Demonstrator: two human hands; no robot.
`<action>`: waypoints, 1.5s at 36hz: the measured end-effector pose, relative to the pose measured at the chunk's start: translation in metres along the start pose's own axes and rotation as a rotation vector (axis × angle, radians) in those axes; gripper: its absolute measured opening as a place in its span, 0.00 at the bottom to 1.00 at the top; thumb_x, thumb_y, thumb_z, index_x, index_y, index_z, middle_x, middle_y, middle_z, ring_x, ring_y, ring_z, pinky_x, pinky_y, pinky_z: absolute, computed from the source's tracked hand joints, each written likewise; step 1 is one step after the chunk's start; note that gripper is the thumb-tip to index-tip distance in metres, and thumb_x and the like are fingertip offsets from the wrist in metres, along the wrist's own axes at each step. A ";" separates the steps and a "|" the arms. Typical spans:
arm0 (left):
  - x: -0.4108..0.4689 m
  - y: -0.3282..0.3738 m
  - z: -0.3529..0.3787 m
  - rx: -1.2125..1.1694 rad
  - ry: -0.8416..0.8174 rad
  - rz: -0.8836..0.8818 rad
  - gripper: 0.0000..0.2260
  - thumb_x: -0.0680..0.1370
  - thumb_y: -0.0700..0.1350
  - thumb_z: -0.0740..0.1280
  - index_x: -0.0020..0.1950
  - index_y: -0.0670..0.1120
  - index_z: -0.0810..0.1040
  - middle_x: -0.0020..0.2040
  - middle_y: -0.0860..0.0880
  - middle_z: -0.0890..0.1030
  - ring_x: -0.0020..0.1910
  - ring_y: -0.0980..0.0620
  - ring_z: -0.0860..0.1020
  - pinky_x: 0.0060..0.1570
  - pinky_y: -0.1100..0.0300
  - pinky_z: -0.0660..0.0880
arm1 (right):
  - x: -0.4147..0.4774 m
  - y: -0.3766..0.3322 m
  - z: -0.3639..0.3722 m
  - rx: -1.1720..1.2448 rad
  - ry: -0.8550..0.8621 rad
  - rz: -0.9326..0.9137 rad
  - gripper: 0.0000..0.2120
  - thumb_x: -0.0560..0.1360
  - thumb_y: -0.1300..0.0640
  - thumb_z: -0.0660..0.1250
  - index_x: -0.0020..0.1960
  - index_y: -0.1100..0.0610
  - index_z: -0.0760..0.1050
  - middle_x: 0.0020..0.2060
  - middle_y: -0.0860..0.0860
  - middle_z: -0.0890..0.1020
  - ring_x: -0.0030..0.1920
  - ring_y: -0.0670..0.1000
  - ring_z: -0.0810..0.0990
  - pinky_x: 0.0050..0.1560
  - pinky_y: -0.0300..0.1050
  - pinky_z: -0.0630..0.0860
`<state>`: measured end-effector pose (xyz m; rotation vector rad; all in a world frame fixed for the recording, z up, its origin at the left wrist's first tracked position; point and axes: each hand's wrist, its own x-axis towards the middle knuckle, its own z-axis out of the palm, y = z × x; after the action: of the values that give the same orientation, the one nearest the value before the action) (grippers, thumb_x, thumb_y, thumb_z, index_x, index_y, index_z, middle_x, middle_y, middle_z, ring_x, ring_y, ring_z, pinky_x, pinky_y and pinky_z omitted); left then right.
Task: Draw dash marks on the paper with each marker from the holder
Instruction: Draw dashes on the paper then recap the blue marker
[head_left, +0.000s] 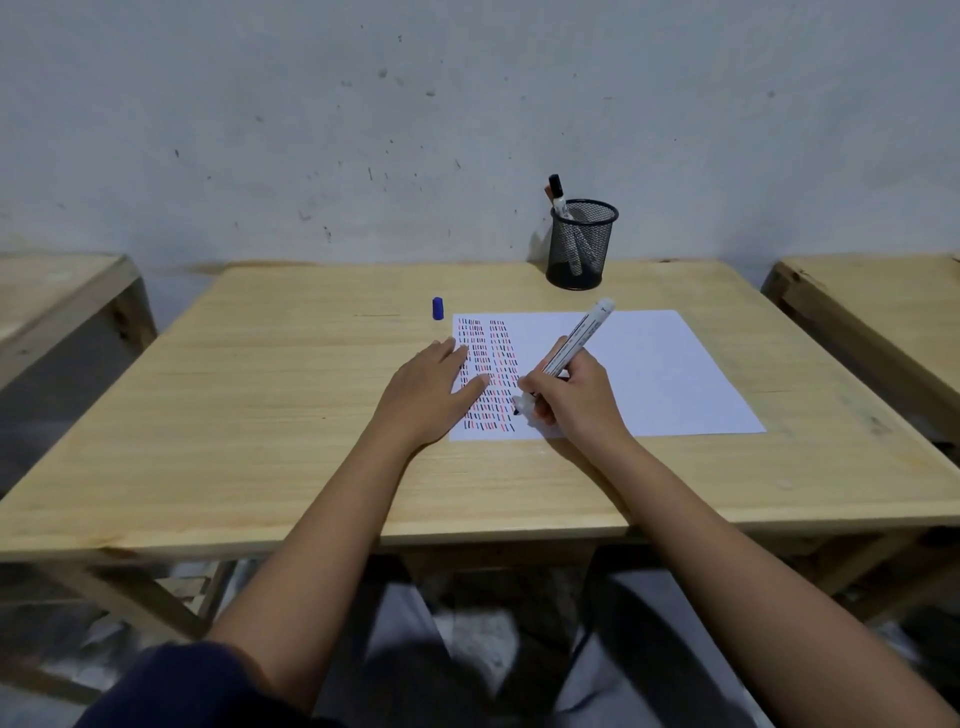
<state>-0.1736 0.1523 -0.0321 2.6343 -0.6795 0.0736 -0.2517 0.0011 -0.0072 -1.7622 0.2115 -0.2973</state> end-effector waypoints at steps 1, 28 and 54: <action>0.000 0.000 0.000 0.002 0.005 0.004 0.25 0.80 0.57 0.55 0.73 0.44 0.63 0.76 0.48 0.62 0.75 0.50 0.58 0.69 0.54 0.59 | 0.000 0.000 0.000 -0.003 -0.005 0.002 0.11 0.72 0.66 0.64 0.35 0.55 0.67 0.18 0.46 0.75 0.20 0.41 0.74 0.23 0.36 0.72; 0.070 -0.019 -0.014 -0.408 0.179 -0.238 0.28 0.77 0.49 0.64 0.74 0.45 0.59 0.73 0.45 0.61 0.73 0.46 0.59 0.68 0.54 0.61 | 0.062 -0.012 -0.025 0.585 0.022 -0.020 0.06 0.74 0.67 0.65 0.41 0.58 0.74 0.37 0.56 0.78 0.34 0.47 0.79 0.39 0.33 0.78; 0.087 0.026 -0.042 -1.776 0.118 -0.363 0.03 0.71 0.36 0.71 0.44 0.41 0.81 0.38 0.48 0.85 0.42 0.54 0.84 0.43 0.68 0.79 | 0.100 -0.013 -0.023 0.640 -0.019 -0.194 0.08 0.70 0.70 0.67 0.43 0.59 0.78 0.39 0.50 0.84 0.42 0.50 0.81 0.46 0.37 0.78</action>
<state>-0.1070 0.1092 0.0293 0.9580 -0.0220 -0.3262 -0.1644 -0.0476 0.0183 -1.1494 -0.0696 -0.4329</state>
